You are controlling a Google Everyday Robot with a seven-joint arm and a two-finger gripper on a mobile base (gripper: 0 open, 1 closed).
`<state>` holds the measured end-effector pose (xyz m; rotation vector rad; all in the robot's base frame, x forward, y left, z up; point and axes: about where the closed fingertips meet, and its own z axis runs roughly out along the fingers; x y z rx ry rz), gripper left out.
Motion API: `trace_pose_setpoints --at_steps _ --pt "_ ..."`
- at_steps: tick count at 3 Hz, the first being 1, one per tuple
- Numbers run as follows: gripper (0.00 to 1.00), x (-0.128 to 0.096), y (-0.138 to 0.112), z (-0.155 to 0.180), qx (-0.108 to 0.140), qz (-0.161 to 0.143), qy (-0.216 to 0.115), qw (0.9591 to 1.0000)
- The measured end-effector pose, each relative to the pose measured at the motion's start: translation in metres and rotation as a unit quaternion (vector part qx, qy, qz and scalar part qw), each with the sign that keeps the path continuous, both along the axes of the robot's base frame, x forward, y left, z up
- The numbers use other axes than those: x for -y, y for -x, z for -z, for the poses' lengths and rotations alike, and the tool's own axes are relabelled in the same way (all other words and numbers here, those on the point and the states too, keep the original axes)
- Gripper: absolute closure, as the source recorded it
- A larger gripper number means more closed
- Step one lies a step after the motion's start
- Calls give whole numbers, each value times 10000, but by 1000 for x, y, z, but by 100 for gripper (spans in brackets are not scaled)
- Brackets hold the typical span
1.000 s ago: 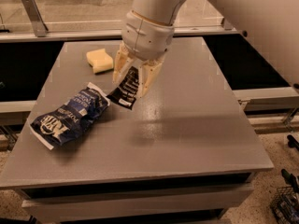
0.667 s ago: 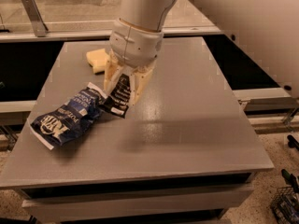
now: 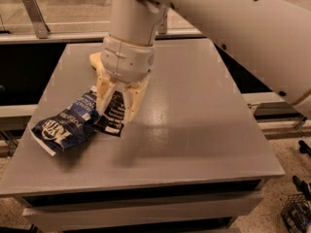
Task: Move rxbar chocolate near blue chip bag
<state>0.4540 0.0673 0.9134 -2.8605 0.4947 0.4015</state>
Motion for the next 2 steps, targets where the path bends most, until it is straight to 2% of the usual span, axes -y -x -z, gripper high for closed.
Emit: trace_pose_setpoints --at_steps 2 --pt "100 -22 17 -3 -230 -245 -228 9992"
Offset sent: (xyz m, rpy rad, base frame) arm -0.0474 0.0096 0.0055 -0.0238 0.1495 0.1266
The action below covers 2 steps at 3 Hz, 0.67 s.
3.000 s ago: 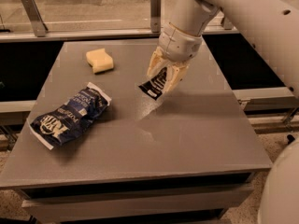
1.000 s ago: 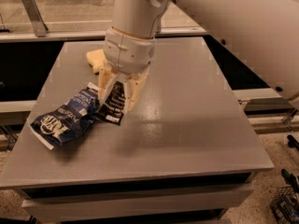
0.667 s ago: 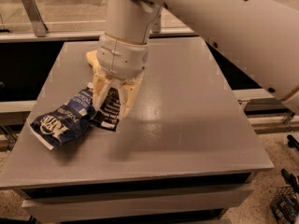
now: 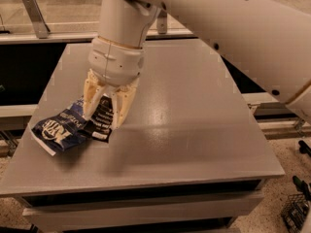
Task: Move rxbar chocolate near blue chip bag
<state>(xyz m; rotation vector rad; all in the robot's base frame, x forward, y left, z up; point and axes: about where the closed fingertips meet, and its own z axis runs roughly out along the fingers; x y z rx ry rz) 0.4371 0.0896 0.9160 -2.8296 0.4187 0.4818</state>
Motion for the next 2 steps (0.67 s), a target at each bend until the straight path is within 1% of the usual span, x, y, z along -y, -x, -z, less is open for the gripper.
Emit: trace_pose_setpoints --at_steps 1,2 --pt "82 -3 3 -1 -51 -27 -60 10000" --pt "59 4 0 3 -147 30 -118 9998"
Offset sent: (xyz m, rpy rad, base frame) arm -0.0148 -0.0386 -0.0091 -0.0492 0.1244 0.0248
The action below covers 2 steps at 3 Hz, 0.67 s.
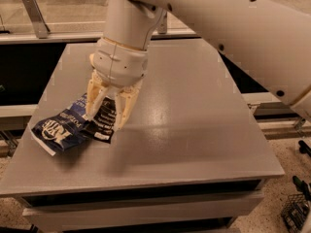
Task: Move rxbar chocolate near blue chip bag
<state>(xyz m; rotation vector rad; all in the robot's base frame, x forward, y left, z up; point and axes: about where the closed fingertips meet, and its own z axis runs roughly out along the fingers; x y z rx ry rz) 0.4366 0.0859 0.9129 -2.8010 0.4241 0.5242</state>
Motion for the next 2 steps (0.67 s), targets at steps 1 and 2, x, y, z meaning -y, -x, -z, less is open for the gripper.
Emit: trace_pose_setpoints --at_steps 1,2 --pt "36 7 -4 3 -70 59 -51 9999" --pt "12 11 -6 7 -133 94 -69 9998"
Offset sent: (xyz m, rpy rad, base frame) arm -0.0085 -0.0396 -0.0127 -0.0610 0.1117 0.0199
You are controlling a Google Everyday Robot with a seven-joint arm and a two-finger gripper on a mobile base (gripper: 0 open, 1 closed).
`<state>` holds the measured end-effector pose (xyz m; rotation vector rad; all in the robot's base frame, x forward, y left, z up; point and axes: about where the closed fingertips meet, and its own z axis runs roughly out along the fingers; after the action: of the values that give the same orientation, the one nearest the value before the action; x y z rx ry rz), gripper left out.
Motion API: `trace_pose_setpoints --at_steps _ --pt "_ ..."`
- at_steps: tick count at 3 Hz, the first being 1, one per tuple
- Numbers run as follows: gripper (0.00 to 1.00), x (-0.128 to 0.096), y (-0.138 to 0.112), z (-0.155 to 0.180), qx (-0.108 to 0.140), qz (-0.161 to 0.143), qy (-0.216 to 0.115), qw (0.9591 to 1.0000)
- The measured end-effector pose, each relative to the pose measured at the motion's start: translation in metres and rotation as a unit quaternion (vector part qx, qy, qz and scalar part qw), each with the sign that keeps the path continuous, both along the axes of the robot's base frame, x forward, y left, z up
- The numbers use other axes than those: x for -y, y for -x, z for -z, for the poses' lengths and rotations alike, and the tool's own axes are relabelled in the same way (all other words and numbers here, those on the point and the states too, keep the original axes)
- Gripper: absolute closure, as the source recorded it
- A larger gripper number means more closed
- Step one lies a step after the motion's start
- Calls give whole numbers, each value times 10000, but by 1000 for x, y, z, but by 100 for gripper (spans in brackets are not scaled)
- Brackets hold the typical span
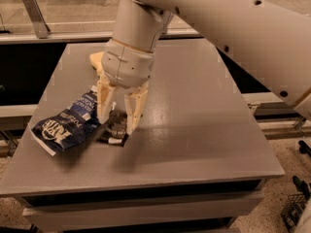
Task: Move rxbar chocolate near blue chip bag
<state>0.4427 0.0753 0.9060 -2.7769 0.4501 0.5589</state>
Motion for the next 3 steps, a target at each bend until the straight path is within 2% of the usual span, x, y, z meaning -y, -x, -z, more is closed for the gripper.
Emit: trace_pose_setpoints --at_steps 1,3 --pt "0 -1 0 -2 -10 -11 -35 10000" --pt "0 0 -5 -8 46 31 -139 9999"
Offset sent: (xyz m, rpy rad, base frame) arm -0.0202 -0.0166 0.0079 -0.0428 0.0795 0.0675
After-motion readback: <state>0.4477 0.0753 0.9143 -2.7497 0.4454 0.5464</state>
